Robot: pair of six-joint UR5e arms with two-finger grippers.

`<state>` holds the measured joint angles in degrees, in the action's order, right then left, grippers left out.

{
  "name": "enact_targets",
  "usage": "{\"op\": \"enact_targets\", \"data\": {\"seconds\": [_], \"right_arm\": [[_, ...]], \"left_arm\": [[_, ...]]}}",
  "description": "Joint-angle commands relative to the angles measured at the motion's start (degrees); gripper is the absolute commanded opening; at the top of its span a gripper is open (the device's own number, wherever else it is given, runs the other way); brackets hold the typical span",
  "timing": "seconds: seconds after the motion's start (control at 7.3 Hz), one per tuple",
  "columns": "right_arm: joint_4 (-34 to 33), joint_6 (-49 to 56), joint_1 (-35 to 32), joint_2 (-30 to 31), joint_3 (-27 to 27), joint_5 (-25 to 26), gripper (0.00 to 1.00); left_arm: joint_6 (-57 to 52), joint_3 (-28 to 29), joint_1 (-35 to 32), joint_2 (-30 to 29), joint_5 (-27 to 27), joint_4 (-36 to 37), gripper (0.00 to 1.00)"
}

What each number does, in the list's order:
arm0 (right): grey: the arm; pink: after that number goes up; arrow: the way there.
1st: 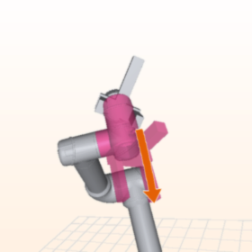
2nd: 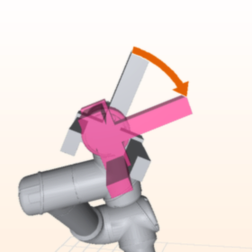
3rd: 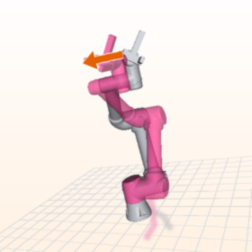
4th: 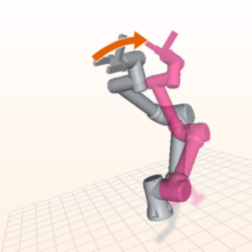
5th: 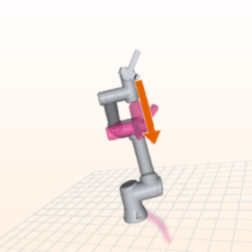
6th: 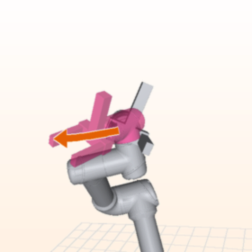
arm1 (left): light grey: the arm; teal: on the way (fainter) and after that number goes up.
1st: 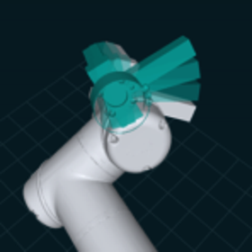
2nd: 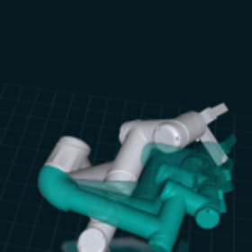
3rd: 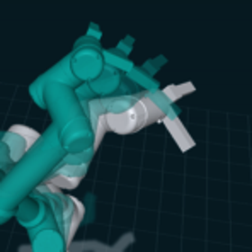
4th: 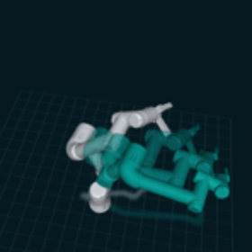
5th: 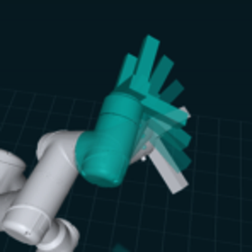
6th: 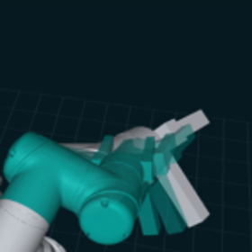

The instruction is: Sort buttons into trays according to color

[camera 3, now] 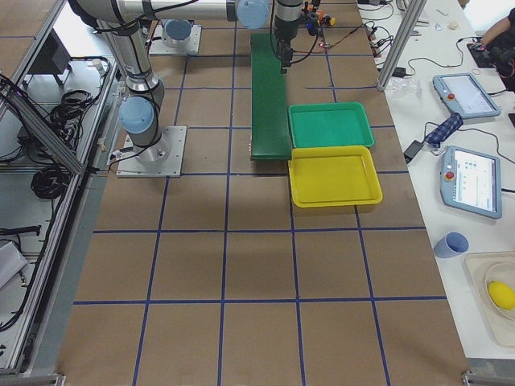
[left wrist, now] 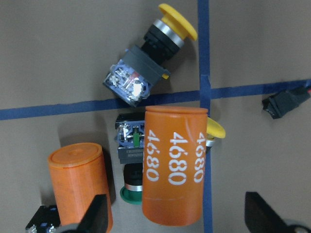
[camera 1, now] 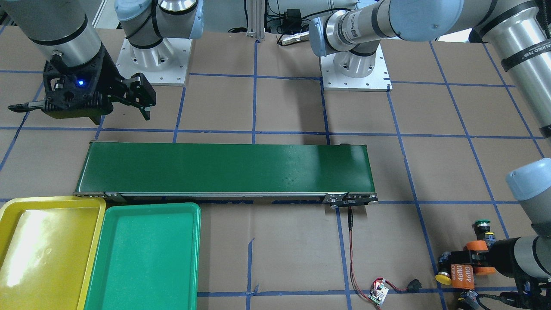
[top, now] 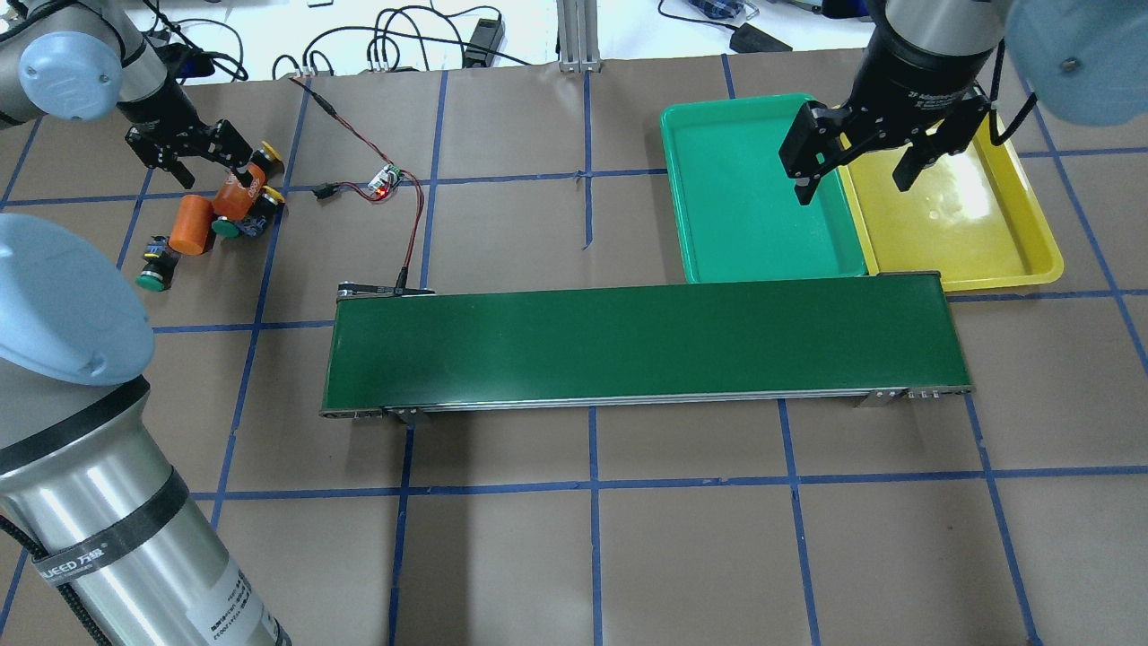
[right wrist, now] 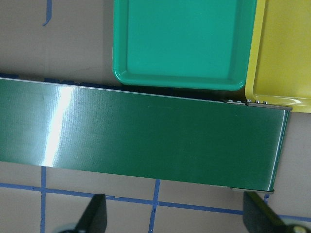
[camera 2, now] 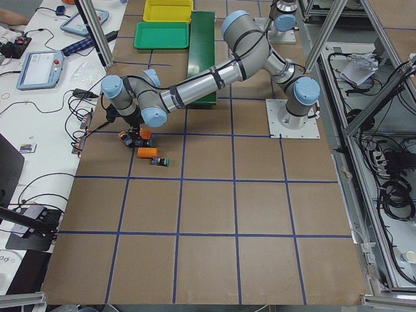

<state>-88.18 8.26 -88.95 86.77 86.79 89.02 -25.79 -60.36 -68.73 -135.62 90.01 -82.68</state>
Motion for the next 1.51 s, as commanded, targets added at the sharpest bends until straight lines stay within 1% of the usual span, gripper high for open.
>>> {"op": "enact_targets", "data": {"seconds": [0.0,0.14,0.27,0.41,0.55,0.69,0.82,0.96,1.1,1.23,1.37], "right_arm": [[0.1,0.0,0.0,0.0,0.0,-0.1,1.0],[0.1,0.0,0.0,0.0,0.0,-0.1,1.0],[0.1,0.0,0.0,0.0,0.1,-0.1,1.0],[0.0,0.0,0.0,-0.1,0.1,-0.1,1.0],[0.0,-0.1,0.0,0.1,0.0,0.0,1.0],[0.1,0.0,0.0,0.1,0.0,0.0,1.0],[0.1,0.0,0.0,0.0,0.0,-0.1,1.0],[0.1,0.0,0.0,0.0,0.1,-0.1,1.0],[0.3,0.1,0.1,0.1,0.0,0.0,1.0],[0.4,0.1,0.1,0.1,0.0,0.0,1.0],[0.4,0.0,0.1,0.1,0.0,0.0,1.0]], "left_arm": [[0.0,-0.2,0.0,-1.5,0.4,0.1,1.0],[0.0,-0.2,0.3,-2.2,0.2,0.4,1.0],[0.0,0.0,-0.3,-2.3,0.5,0.3,0.75],[0.0,-0.1,-0.4,-2.3,0.3,0.2,0.35],[0.0,0.2,-0.1,-2.2,0.2,-0.2,0.0],[-0.2,1.0,0.2,-1.8,0.3,-0.5,0.0],[-0.3,1.1,-0.9,-0.4,0.3,-3.1,0.0],[-0.7,2.2,-1.8,2.4,0.1,-10.8,0.0],[-11.3,2.2,-3.9,6.6,0.1,-16.1,0.0],[-12.0,1.0,-5.7,10.1,0.3,-24.7,0.0],[-12.9,0.6,-6.3,13.9,0.3,-31.3,0.0]]}}
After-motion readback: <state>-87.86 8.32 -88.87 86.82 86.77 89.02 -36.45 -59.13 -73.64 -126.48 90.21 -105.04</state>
